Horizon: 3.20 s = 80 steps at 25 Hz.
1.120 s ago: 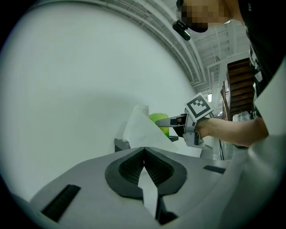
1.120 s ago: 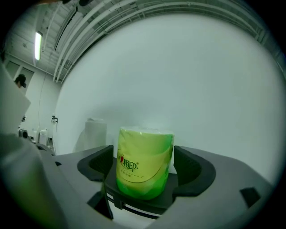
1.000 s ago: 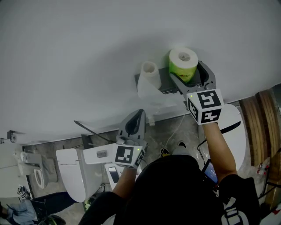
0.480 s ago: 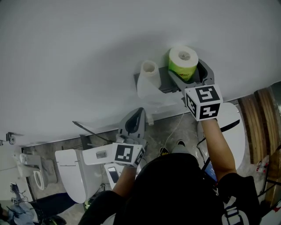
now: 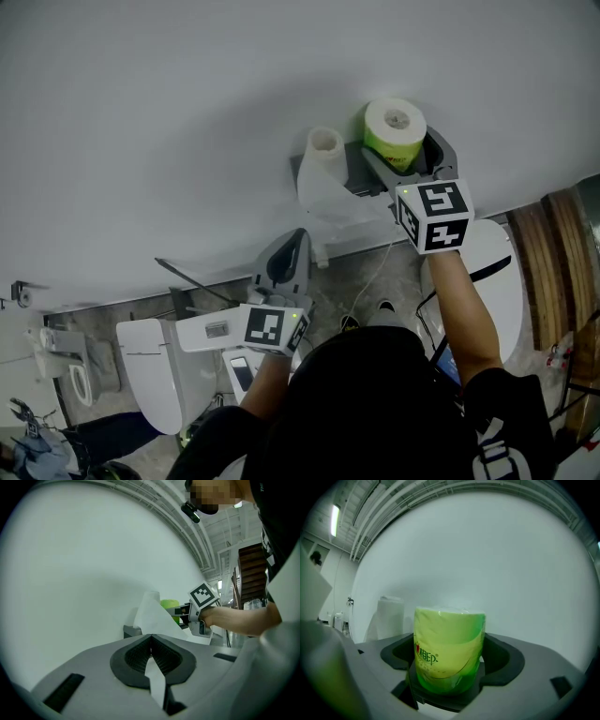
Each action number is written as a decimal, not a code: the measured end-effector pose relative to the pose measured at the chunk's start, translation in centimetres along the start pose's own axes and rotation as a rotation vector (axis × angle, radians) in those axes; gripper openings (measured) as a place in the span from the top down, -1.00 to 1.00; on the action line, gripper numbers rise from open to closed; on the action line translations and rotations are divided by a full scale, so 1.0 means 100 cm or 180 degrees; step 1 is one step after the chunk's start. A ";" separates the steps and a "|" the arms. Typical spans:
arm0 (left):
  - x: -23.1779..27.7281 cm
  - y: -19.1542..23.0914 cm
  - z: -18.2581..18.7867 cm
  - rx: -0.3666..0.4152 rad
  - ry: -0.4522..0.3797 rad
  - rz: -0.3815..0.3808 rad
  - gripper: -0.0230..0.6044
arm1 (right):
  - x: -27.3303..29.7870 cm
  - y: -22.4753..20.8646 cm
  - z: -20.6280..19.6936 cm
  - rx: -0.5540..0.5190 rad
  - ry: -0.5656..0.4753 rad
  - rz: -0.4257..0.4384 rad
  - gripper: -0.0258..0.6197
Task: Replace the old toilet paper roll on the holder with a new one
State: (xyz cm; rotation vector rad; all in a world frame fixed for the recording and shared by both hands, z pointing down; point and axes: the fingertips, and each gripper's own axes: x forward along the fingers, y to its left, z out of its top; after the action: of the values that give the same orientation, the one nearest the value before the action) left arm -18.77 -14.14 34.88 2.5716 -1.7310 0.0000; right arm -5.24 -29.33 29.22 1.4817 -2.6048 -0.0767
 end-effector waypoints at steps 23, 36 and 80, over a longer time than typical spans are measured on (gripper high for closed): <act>0.008 -0.014 -0.008 0.0027 0.0046 -0.0125 0.85 | -0.051 -0.054 0.031 -0.1573 -0.0274 -0.0594 -0.36; 0.017 -0.029 -0.011 0.0031 0.0100 -0.0227 0.85 | -0.111 -0.148 -0.067 -0.2512 0.0552 -0.1246 -0.36; 0.011 -0.011 -0.024 0.0040 0.0222 -0.0077 0.85 | -0.040 -0.099 -0.182 -0.4501 0.1158 -0.0648 -0.36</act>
State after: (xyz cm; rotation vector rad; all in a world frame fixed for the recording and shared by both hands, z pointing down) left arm -17.28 -14.68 37.31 2.5683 -1.6814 0.0991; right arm 7.94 -30.48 45.70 0.9701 -1.3653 -1.2087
